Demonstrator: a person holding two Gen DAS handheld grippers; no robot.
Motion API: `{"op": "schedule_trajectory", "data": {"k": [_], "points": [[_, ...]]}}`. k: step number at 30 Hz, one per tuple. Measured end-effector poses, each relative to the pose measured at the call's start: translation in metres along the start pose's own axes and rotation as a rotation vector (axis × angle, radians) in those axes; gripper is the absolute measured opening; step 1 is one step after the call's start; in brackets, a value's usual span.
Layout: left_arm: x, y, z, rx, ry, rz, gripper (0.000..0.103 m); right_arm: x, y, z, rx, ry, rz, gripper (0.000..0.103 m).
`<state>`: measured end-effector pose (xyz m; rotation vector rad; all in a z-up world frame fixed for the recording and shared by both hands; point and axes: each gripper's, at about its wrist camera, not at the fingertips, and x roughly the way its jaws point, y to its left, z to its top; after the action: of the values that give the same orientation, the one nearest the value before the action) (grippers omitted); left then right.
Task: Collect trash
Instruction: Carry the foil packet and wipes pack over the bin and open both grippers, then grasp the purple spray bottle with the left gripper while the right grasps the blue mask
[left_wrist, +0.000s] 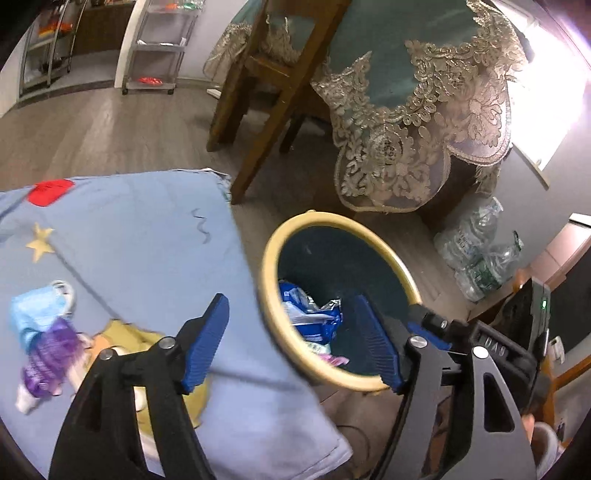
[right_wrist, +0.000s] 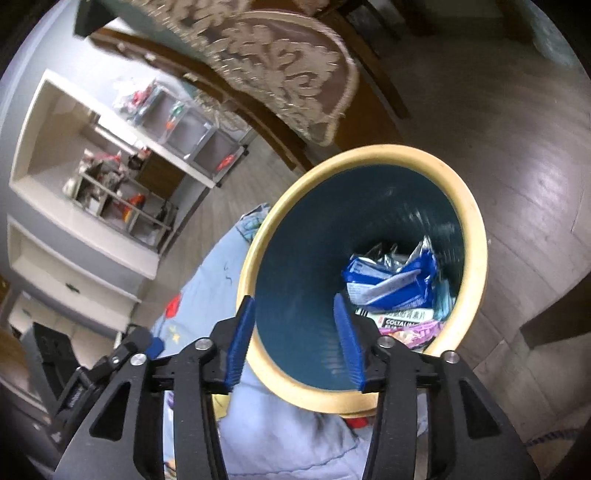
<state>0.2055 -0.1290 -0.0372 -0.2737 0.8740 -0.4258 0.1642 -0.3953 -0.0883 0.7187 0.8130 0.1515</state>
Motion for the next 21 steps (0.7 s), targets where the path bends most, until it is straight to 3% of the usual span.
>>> {"op": "schedule_trajectory", "data": {"k": [2, 11, 21], "points": [[-0.013, 0.010, -0.004, 0.025, -0.001, 0.034, 0.079, 0.000, 0.005, -0.002, -0.029, -0.001, -0.010, 0.053], [-0.068, 0.067, -0.020, 0.116, 0.007, 0.183, 0.087, 0.000, 0.018, -0.006, -0.100, 0.000, -0.019, 0.057], [-0.097, 0.135, -0.038, 0.071, 0.053, 0.271, 0.087, 0.001, 0.036, -0.015, -0.187, 0.007, -0.032, 0.060]]}}
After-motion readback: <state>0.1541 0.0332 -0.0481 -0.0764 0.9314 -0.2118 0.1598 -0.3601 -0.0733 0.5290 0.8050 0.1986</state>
